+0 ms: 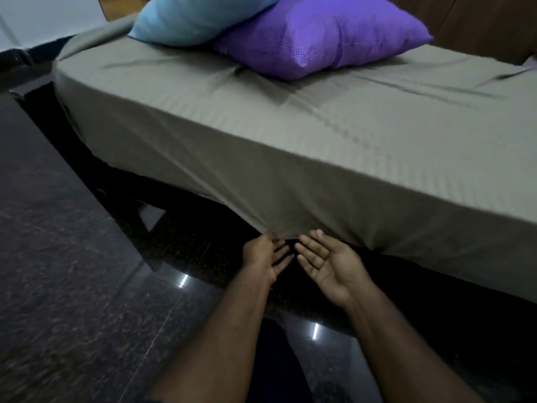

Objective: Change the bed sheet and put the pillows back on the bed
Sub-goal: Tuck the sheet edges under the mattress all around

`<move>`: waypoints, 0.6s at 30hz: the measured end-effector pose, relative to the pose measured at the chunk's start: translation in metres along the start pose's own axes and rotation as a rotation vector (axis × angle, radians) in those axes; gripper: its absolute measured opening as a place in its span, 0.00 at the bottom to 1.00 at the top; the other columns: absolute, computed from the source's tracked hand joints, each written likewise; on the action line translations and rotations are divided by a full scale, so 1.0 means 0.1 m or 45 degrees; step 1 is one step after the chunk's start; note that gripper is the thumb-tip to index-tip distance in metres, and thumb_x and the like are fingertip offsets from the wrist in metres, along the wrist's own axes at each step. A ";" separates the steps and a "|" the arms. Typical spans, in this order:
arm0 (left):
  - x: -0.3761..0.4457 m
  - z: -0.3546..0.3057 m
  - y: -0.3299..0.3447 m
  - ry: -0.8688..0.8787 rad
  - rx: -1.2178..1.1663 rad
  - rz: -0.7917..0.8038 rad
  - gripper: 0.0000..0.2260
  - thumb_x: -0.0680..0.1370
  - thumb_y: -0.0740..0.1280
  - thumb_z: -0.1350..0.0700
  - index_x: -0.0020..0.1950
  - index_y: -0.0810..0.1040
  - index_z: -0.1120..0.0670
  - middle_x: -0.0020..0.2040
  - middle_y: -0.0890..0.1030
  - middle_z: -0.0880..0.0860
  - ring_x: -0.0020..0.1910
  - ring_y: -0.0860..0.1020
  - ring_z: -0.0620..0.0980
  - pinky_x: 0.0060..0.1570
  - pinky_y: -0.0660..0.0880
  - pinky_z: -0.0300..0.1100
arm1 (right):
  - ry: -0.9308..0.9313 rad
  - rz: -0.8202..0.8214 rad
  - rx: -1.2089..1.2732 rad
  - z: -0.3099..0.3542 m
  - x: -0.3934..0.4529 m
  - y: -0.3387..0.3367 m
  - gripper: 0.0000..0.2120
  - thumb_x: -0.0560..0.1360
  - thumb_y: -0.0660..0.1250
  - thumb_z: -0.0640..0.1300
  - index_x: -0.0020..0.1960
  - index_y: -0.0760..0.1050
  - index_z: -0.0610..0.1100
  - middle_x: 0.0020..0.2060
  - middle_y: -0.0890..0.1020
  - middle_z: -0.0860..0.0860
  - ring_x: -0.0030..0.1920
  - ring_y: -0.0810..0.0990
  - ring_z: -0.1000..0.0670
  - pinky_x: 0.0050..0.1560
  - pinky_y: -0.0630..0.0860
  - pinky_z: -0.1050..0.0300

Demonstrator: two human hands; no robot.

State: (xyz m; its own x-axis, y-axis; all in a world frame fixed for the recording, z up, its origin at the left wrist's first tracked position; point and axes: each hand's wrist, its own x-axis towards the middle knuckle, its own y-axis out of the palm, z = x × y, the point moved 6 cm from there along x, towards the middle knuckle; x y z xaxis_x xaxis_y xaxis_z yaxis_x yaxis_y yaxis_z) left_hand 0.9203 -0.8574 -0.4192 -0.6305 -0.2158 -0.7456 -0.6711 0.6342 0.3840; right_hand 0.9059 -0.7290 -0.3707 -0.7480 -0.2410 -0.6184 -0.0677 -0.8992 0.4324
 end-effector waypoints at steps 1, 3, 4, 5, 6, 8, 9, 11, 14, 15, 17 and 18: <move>-0.01 0.00 -0.08 -0.040 0.063 0.005 0.05 0.82 0.64 0.57 0.49 0.77 0.57 0.44 0.79 0.55 0.39 0.80 0.52 0.34 0.78 0.45 | 0.006 0.002 0.006 -0.06 0.03 0.13 0.05 0.81 0.63 0.43 0.52 0.77 0.44 0.50 0.84 0.45 0.48 0.84 0.48 0.47 0.81 0.57; 0.04 -0.16 -0.24 -0.001 0.108 -0.046 0.03 0.82 0.65 0.58 0.51 0.76 0.57 0.42 0.77 0.55 0.37 0.78 0.51 0.32 0.78 0.44 | 0.021 -0.021 0.068 -0.18 0.11 0.32 0.05 0.81 0.62 0.41 0.51 0.76 0.42 0.50 0.83 0.43 0.50 0.83 0.47 0.47 0.81 0.57; 0.07 -0.29 -0.30 0.075 0.074 -0.085 0.03 0.81 0.66 0.58 0.49 0.76 0.56 0.40 0.76 0.54 0.35 0.77 0.50 0.30 0.78 0.42 | 0.029 -0.040 0.119 -0.22 0.16 0.39 0.05 0.81 0.62 0.40 0.51 0.76 0.41 0.51 0.83 0.43 0.51 0.83 0.46 0.49 0.81 0.56; 0.12 -0.43 -0.35 0.167 0.014 -0.106 0.04 0.81 0.66 0.58 0.47 0.76 0.56 0.37 0.76 0.54 0.32 0.77 0.48 0.29 0.78 0.39 | 0.035 -0.056 0.197 -0.25 0.22 0.45 0.06 0.81 0.62 0.41 0.50 0.76 0.40 0.51 0.82 0.42 0.52 0.82 0.45 0.52 0.80 0.54; 0.15 -0.56 -0.36 0.247 -0.060 -0.091 0.06 0.81 0.66 0.58 0.45 0.76 0.56 0.36 0.76 0.54 0.31 0.77 0.47 0.28 0.78 0.37 | 0.041 -0.077 0.296 -0.27 0.28 0.50 0.07 0.81 0.61 0.41 0.50 0.76 0.39 0.51 0.81 0.41 0.53 0.81 0.44 0.54 0.78 0.52; 0.20 -0.76 -0.34 0.279 -0.173 -0.024 0.07 0.83 0.64 0.56 0.50 0.78 0.57 0.40 0.80 0.55 0.35 0.81 0.48 0.33 0.80 0.39 | 0.034 -0.128 0.540 -0.33 0.43 0.62 0.09 0.82 0.59 0.42 0.53 0.75 0.38 0.55 0.79 0.39 0.57 0.78 0.42 0.61 0.74 0.48; 0.24 -0.81 -0.33 0.246 -0.190 -0.013 0.08 0.83 0.62 0.55 0.53 0.78 0.57 0.44 0.81 0.56 0.40 0.82 0.50 0.37 0.81 0.41 | 0.024 -0.167 0.651 -0.36 0.52 0.67 0.11 0.82 0.57 0.43 0.56 0.74 0.37 0.58 0.78 0.38 0.61 0.77 0.42 0.65 0.71 0.46; 0.34 -0.83 -0.35 0.162 -0.210 -0.063 0.10 0.84 0.61 0.55 0.58 0.78 0.57 0.53 0.82 0.57 0.49 0.81 0.53 0.44 0.80 0.45 | 0.014 -0.287 0.836 -0.41 0.65 0.78 0.14 0.82 0.54 0.44 0.57 0.74 0.37 0.63 0.75 0.39 0.66 0.74 0.42 0.70 0.66 0.46; 0.32 -0.86 -0.39 0.080 -0.184 -0.165 0.13 0.85 0.59 0.55 0.66 0.75 0.57 0.57 0.81 0.59 0.53 0.80 0.54 0.50 0.78 0.47 | 0.026 -0.434 1.072 -0.31 0.74 1.00 0.17 0.80 0.55 0.48 0.62 0.74 0.41 0.65 0.75 0.41 0.68 0.72 0.42 0.74 0.64 0.45; 0.30 -0.92 -0.38 0.066 -0.183 -0.191 0.13 0.85 0.58 0.56 0.68 0.74 0.56 0.56 0.81 0.59 0.52 0.80 0.54 0.53 0.76 0.47 | 0.028 -0.452 1.166 -0.23 0.75 1.06 0.17 0.79 0.56 0.50 0.61 0.74 0.42 0.62 0.76 0.42 0.67 0.73 0.41 0.74 0.65 0.44; 0.28 -1.07 -0.39 0.065 -0.232 -0.274 0.14 0.84 0.58 0.57 0.68 0.74 0.57 0.56 0.80 0.59 0.51 0.80 0.55 0.56 0.75 0.48 | 0.006 -0.487 1.300 -0.10 0.78 1.08 0.18 0.77 0.58 0.54 0.57 0.77 0.44 0.54 0.80 0.42 0.61 0.77 0.40 0.72 0.68 0.41; 0.29 -1.15 -0.40 0.079 -0.265 -0.313 0.13 0.84 0.57 0.57 0.65 0.76 0.58 0.56 0.80 0.60 0.51 0.80 0.55 0.55 0.76 0.48 | -0.020 -0.483 1.325 -0.06 0.81 1.07 0.19 0.77 0.59 0.56 0.56 0.79 0.45 0.53 0.82 0.42 0.60 0.78 0.41 0.71 0.69 0.40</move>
State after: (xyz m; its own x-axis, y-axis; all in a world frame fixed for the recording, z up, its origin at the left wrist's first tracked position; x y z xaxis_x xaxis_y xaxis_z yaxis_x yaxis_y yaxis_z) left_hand 0.8838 -0.9741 -0.3936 -0.4578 -0.3924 -0.7978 -0.8676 0.3933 0.3045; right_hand 0.8414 -0.8467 -0.3786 -0.5693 -0.0035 -0.8221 -0.8104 -0.1658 0.5619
